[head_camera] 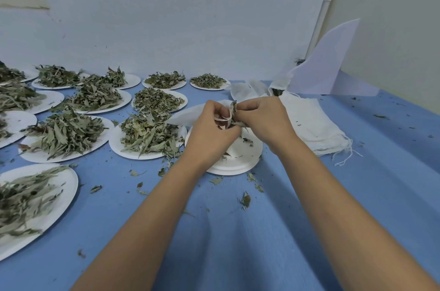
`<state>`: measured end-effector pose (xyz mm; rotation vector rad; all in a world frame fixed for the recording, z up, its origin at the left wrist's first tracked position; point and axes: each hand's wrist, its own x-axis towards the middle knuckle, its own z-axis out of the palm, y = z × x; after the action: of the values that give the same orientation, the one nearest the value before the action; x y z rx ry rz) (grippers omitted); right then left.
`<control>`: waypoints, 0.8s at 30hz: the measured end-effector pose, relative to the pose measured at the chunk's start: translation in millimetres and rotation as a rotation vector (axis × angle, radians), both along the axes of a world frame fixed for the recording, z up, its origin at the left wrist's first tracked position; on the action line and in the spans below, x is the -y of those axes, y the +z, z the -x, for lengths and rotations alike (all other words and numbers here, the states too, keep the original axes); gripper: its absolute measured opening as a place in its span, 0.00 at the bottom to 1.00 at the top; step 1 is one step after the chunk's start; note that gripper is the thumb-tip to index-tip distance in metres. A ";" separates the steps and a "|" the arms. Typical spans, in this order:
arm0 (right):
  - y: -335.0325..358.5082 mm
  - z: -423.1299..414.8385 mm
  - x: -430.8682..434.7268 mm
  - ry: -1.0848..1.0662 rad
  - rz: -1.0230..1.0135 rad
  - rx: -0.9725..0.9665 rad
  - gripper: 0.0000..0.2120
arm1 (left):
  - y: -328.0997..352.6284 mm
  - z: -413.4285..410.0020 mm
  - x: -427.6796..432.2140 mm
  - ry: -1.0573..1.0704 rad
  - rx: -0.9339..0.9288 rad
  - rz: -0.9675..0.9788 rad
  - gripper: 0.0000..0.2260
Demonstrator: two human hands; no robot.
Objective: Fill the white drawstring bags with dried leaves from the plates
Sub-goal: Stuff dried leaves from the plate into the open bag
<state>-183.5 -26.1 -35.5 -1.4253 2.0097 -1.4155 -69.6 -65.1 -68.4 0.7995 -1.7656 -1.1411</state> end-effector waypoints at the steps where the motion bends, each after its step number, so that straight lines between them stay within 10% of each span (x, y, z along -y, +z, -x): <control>1: 0.0 -0.9 -0.5 0.001 -0.003 0.007 0.08 | -0.2 -0.8 1.0 -0.006 0.002 -0.001 0.13; 24: 3.6 -13.6 5.6 0.134 -0.018 0.118 0.22 | -4.7 -7.7 11.9 0.205 -0.030 0.081 0.09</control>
<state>-169.9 -31.7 -32.0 -1.4057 1.8152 -1.3866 -61.9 -77.0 -73.1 0.8877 -1.6522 -0.9359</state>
